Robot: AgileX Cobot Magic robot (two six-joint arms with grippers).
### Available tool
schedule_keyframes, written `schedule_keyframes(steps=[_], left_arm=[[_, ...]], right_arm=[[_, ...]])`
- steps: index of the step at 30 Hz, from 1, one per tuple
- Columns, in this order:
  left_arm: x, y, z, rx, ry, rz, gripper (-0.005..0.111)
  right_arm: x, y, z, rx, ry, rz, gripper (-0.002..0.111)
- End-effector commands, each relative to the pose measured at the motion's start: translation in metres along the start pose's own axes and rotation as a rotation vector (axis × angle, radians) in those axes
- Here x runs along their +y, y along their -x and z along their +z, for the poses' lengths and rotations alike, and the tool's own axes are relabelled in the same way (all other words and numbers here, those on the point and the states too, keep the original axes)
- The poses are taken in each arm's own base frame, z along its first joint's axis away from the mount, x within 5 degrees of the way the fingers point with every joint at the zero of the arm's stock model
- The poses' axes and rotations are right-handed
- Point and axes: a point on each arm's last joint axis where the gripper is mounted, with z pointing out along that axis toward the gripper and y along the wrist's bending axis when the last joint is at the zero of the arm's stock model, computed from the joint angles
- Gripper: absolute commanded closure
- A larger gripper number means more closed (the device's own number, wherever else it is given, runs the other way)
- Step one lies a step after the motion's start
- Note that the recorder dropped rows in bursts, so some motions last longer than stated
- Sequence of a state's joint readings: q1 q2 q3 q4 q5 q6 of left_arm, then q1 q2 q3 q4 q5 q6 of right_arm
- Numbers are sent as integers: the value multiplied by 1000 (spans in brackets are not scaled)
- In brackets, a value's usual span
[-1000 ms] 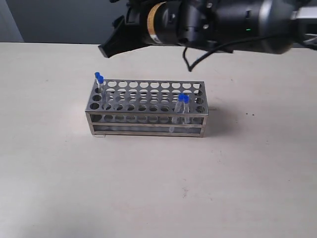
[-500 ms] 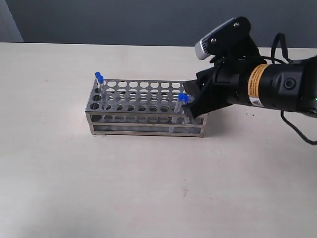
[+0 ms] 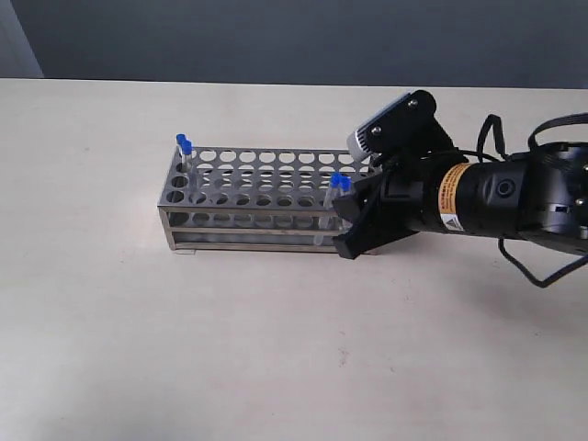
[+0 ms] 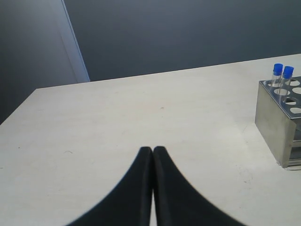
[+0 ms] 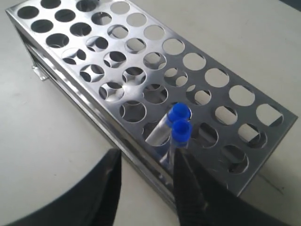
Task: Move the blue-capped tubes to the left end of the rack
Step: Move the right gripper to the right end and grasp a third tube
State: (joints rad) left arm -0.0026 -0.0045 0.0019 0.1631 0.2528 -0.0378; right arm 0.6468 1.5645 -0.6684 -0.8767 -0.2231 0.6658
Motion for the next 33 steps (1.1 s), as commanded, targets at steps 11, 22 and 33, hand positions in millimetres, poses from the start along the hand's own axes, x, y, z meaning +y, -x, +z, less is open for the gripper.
schedule_keyframes(steps=[11,22,33], left_arm=[[0,2,0,-10,-8,-3,106],[0,2,0,-10,-8,-3,106],[0,2,0,-10,-8,-3,106]], right_arm=[[-10,-4,17,-81,-78,60,71],[-11,-16,30,-40,-85,58,71],[-17,-13,32,-97,-153,75,71]])
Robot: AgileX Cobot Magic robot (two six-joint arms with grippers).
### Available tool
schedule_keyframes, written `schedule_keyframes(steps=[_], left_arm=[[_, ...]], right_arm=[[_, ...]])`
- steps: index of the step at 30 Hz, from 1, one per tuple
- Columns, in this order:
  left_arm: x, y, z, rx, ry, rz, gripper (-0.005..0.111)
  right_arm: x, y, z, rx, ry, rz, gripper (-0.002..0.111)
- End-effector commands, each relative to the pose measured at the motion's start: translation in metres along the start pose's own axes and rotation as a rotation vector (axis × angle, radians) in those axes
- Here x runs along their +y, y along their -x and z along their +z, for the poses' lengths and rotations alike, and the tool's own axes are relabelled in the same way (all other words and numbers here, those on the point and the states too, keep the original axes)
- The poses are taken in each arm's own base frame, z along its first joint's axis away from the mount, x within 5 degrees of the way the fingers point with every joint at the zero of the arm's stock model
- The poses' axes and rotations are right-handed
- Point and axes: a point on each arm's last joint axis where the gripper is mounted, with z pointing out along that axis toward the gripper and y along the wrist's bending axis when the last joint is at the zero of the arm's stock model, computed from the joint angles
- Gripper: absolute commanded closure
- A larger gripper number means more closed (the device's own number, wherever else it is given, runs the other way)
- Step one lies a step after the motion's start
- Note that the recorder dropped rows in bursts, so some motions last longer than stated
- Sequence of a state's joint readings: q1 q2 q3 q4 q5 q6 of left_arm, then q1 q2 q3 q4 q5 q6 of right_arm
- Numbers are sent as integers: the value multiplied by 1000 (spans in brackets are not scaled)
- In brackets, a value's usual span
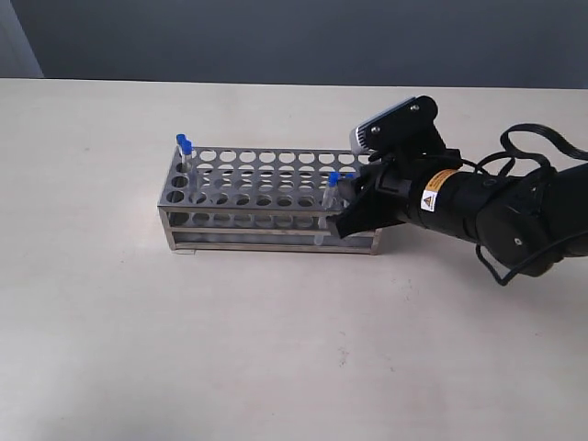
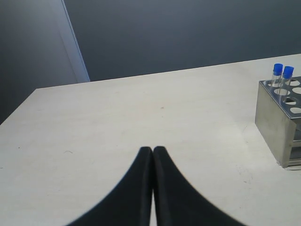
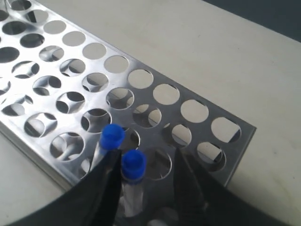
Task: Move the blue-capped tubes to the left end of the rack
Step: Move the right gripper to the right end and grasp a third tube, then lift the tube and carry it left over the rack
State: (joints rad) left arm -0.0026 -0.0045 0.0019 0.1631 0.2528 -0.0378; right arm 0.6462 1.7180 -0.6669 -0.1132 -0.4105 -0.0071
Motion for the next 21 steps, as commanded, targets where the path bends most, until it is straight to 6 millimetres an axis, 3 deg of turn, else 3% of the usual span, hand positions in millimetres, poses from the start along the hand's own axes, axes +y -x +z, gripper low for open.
schedule_keyframes(steps=[1,5,8,15,21], left_arm=[[0,2,0,-10,-8,-3,106],[0,2,0,-10,-8,-3,106],[0,2,0,-10,-8,-3,106],[0,2,0,-10,-8,-3,106],[0,2,0,-10,-8,-3,106]], right_arm=[[-2,-1,0,-10,-12,-1,71],[-2,0,0,-19,-12,-1,75],[-2,1,0,-26,-12,-1,107],[-3,7,-4,-59,-15,-17,108],[-5,33,-28,-158,-32,-67,108]])
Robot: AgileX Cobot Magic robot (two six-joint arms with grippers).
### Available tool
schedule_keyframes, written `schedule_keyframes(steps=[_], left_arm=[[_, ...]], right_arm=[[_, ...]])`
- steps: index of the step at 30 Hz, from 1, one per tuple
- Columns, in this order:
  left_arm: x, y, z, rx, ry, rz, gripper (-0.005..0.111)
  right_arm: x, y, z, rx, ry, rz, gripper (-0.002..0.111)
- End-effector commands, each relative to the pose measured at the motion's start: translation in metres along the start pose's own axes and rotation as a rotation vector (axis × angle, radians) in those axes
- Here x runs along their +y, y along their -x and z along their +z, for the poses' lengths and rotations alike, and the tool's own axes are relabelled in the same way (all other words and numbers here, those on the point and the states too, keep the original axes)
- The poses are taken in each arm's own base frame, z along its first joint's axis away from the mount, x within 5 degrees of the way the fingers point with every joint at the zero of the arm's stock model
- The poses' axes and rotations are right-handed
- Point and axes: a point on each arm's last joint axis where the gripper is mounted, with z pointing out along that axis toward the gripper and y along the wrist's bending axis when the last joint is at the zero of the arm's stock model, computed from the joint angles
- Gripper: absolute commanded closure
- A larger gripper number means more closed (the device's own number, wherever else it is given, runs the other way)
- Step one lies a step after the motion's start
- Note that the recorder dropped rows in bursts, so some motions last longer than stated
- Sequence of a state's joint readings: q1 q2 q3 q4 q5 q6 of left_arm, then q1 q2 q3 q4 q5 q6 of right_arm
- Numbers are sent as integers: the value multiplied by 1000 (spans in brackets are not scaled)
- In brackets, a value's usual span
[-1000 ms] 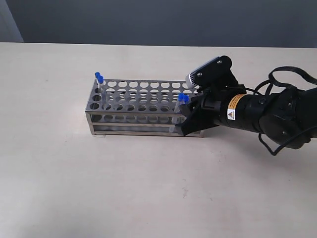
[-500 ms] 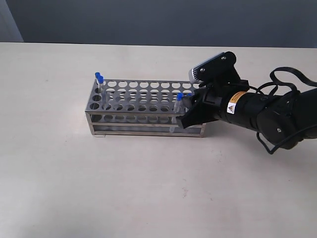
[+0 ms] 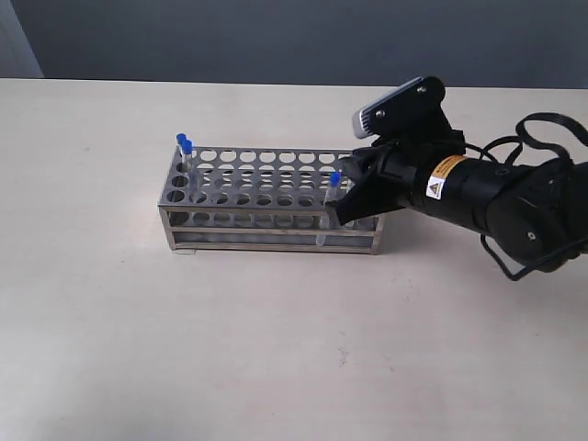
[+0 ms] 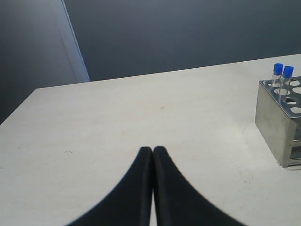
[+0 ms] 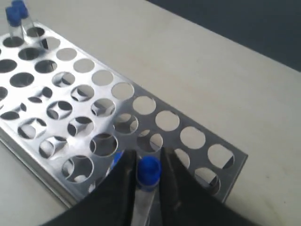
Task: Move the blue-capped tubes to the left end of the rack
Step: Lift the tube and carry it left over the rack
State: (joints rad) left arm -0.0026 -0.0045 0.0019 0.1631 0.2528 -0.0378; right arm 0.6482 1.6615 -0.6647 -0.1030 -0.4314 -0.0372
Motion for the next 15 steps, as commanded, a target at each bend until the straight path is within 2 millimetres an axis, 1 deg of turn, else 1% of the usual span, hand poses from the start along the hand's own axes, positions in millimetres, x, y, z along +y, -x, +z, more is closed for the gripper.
schedule_keyframes(steps=[1,5,8,13,15], left_arm=[[0,2,0,-10,-8,-3,106],[0,2,0,-10,-8,-3,106],[0,2,0,-10,-8,-3,106],[0,2,0,-10,-8,-3,106],[0,2,0,-10,-8,-3,106]], right_arm=[[-5,22,-18,-97,-25,-56,108],[-7,41,-28,-124,-35,-63,108],[-10,62,-32,-144,-38,-90,108],[-15,97,-32,-196,-55,-96,108],[-14,108,-32,-214,-53,-97,108]])
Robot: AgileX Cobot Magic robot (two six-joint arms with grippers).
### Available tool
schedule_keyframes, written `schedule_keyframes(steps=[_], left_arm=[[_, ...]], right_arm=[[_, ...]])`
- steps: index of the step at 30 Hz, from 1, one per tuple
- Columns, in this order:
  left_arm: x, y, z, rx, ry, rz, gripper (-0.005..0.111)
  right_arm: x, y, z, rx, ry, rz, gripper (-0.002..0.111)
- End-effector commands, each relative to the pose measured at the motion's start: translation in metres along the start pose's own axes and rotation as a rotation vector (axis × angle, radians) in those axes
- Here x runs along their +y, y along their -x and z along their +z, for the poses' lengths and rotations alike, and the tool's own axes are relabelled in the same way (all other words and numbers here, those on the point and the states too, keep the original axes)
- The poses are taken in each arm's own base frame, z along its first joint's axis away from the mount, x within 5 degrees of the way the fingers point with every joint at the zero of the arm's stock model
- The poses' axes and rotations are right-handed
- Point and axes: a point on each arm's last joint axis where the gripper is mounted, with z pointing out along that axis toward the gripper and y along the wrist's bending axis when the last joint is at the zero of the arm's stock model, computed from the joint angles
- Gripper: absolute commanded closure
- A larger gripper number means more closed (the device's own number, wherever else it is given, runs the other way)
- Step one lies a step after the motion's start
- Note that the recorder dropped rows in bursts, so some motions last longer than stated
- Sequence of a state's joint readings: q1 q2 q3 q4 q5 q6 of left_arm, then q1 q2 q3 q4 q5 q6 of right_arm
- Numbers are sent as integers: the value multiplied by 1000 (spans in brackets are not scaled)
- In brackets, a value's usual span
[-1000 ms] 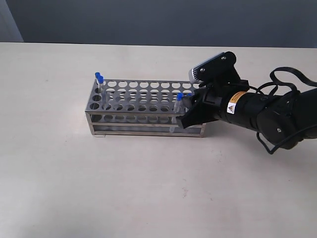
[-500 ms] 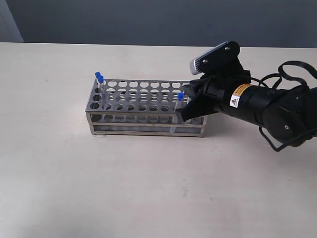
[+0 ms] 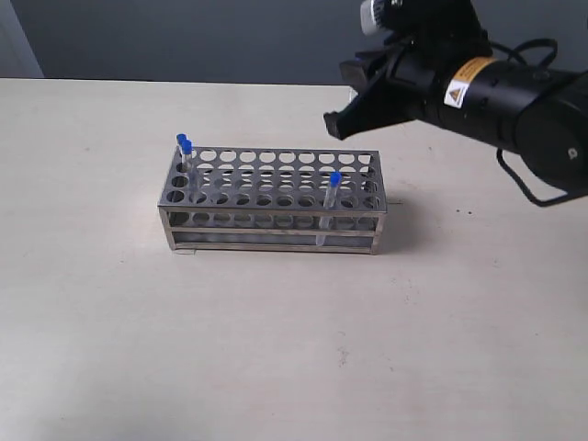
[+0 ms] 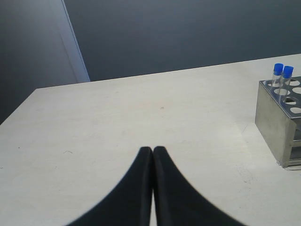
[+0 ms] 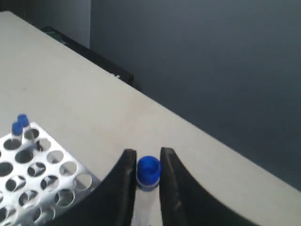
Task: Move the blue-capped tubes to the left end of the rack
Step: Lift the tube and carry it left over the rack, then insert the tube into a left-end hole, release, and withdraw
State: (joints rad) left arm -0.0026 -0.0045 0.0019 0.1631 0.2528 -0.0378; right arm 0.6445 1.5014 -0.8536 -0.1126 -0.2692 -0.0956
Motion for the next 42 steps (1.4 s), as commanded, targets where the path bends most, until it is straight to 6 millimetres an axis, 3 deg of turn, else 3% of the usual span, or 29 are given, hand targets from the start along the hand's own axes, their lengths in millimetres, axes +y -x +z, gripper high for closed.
schedule_keyframes(steps=[1,5,13,21,29,42], left_arm=[[0,2,0,-10,-8,-3,106],[0,2,0,-10,-8,-3,106],[0,2,0,-10,-8,-3,106],[0,2,0,-10,-8,-3,106],[0,2,0,-10,-8,-3,106],[0,2,0,-10,-8,-3,106]], right_arm=[[-1,24,5,-37,3,-19,108],[17,31,19,-41,53,-10,108],[73,21,57,1,190,-27,108],[112,32,81,-32,267,-50,108],[129,25,100,-20,293,-38,108],[140,16,107,-31,312,-36,108]])
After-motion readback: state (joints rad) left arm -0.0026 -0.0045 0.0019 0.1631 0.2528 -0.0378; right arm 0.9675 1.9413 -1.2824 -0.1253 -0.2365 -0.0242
